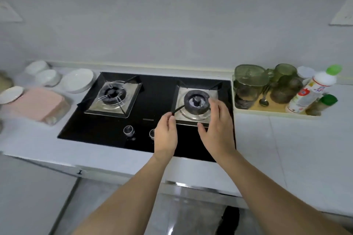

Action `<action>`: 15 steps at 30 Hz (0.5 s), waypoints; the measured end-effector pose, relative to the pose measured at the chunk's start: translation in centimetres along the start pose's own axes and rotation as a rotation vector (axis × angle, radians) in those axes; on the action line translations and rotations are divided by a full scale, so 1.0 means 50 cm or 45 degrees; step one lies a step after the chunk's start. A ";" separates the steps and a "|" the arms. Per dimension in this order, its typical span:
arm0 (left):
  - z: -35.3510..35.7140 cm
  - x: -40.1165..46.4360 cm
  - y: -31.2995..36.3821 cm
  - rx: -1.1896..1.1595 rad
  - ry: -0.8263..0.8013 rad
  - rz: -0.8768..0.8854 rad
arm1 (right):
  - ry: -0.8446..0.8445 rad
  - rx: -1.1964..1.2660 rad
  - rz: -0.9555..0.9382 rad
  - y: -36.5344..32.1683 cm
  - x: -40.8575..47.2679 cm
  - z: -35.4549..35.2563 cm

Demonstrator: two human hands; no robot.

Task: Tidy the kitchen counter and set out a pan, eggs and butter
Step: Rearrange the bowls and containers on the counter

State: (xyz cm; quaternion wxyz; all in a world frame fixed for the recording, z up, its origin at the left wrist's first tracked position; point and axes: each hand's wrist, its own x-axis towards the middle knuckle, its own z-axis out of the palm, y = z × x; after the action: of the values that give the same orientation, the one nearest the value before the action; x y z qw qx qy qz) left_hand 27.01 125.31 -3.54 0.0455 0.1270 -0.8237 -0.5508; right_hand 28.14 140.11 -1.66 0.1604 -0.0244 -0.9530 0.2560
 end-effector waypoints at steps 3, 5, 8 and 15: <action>-0.124 -0.010 -0.045 -0.029 0.106 -0.046 | -0.057 0.016 -0.091 -0.108 -0.029 0.049; -0.215 -0.021 -0.081 -0.049 0.197 -0.047 | -0.092 0.039 -0.182 -0.187 -0.053 0.086; -0.344 -0.043 -0.135 -0.032 0.338 -0.050 | -0.161 0.069 -0.307 -0.303 -0.097 0.139; -0.577 -0.098 -0.231 -0.041 0.607 -0.205 | -0.299 0.114 -0.561 -0.519 -0.193 0.213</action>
State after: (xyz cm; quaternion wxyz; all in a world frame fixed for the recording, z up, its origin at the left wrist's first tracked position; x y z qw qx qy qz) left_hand 39.75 96.59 -2.61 0.1964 0.3176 -0.7680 -0.5203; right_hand 34.80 111.25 -0.33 0.1015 0.2208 -0.9351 0.2580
